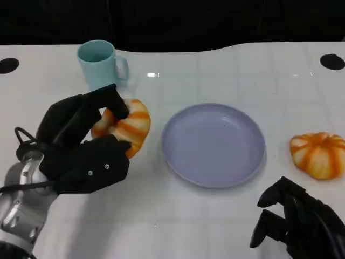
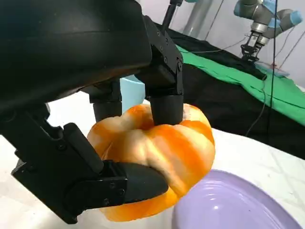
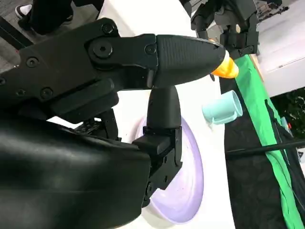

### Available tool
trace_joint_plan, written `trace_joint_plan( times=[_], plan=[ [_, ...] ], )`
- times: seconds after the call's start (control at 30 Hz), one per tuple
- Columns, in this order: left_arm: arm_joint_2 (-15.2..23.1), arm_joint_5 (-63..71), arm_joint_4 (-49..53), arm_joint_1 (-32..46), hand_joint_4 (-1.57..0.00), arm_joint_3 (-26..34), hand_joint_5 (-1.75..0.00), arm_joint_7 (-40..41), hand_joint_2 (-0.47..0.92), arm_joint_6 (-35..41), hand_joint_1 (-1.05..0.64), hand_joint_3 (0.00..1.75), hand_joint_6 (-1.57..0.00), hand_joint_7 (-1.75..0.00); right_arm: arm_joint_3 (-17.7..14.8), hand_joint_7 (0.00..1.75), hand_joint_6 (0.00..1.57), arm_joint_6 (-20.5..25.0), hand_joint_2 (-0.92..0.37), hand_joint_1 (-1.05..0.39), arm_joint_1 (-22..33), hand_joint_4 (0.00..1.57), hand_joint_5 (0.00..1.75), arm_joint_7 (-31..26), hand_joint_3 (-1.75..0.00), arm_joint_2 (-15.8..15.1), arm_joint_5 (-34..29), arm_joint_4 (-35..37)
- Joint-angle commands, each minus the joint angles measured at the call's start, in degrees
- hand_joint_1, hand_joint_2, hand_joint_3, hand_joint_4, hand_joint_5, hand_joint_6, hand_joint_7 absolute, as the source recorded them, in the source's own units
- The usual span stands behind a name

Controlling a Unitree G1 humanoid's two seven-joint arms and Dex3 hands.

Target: Grasp the bread from the table and place it into the plate.

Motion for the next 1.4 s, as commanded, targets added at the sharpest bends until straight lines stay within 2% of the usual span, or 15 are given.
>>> trace_joint_plan(
  times=[0.03, 0.5, 0.63, 0.83, 0.93, 1.4],
  plan=[
    [-1.08, 1.05, 1.42, -3.02, -0.84, -1.1, -1.75, 1.01, 0.41, -2.13, -0.16, 1.24, -0.69, -1.75, -0.39, 1.71, 0.41, -0.8, -0.92, -0.51, 0.4, 0.63, 1.75, 0.77, -0.51, -0.57, 0.42, 0.06],
    [-5.15, 3.22, 9.0, -9.42, -0.9, -4.41, -1.75, 2.79, 0.44, -6.84, -0.17, 1.25, -0.71, -1.75, -0.12, 1.71, 0.38, -0.1, -0.92, -0.51, 1.06, 0.62, 1.75, 0.73, -0.5, -0.56, 0.4, -0.8],
    [-7.95, 4.73, 12.53, -12.74, -0.89, -6.42, -1.75, 3.42, 0.42, -6.64, -0.17, 1.25, -0.72, -1.75, 0.19, 1.71, 0.38, 0.03, -0.92, -0.51, 1.42, 0.61, 1.75, 0.35, -0.5, -0.14, 0.43, -1.21],
    [-10.03, 4.9, 16.11, -15.11, -0.9, -7.3, -1.75, 3.24, 0.41, -7.04, -0.2, 1.3, -0.72, -1.75, 0.02, 1.71, 0.37, 0.12, -0.92, -0.51, 1.47, 0.61, 1.75, 0.51, -0.5, -0.31, 0.75, -1.29],
    [-11.88, 6.08, 19.96, -16.86, -0.93, -8.7, -1.75, 5.77, 0.43, -9.3, -0.2, 1.32, -0.73, -1.75, -0.16, 1.72, 0.37, -0.37, -0.92, -0.51, 1.59, 0.61, 1.75, 1.01, -0.51, -0.44, 0.96, -1.13],
    [-17.7, 9.08, 33.36, -23.68, -0.93, -13.32, -1.75, 10.46, 0.45, -11.22, -0.22, 1.3, -0.73, -1.75, 0.37, 1.72, 0.37, -0.22, -0.92, -0.51, 2.18, 0.61, 1.75, 0.24, -0.5, -0.11, 0.6, -1.94]
  ],
)
